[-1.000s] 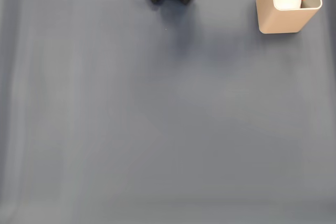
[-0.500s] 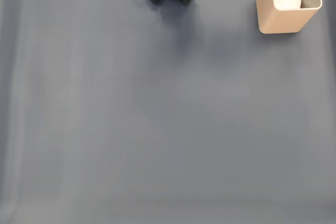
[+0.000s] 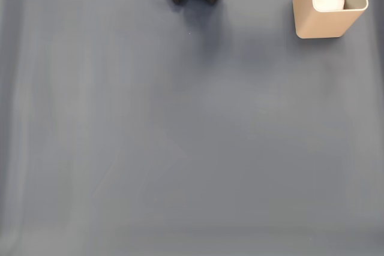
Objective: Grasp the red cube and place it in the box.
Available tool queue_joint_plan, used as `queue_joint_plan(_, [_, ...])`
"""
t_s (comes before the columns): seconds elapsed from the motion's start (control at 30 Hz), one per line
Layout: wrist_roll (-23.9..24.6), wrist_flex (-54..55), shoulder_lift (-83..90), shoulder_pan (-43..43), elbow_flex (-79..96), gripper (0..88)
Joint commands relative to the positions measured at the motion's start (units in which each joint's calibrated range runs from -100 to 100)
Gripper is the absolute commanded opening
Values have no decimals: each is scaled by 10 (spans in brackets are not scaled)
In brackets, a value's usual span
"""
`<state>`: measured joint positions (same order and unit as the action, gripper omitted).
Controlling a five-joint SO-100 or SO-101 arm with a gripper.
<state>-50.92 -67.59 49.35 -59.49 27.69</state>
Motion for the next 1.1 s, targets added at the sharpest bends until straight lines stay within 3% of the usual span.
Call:
queue_joint_plan(0.0, [-5,12,12,-10,-7,109])
queue_joint_plan(0.47, [-16,6,5,-15,-3,236])
queue_joint_plan(0.67, [-9,6,5,-12,-4,369])
queue_joint_plan(0.87, [-12,25,9,-12,-2,448])
queue_joint_plan(1.07, [-14,46,11,-14,4,477])
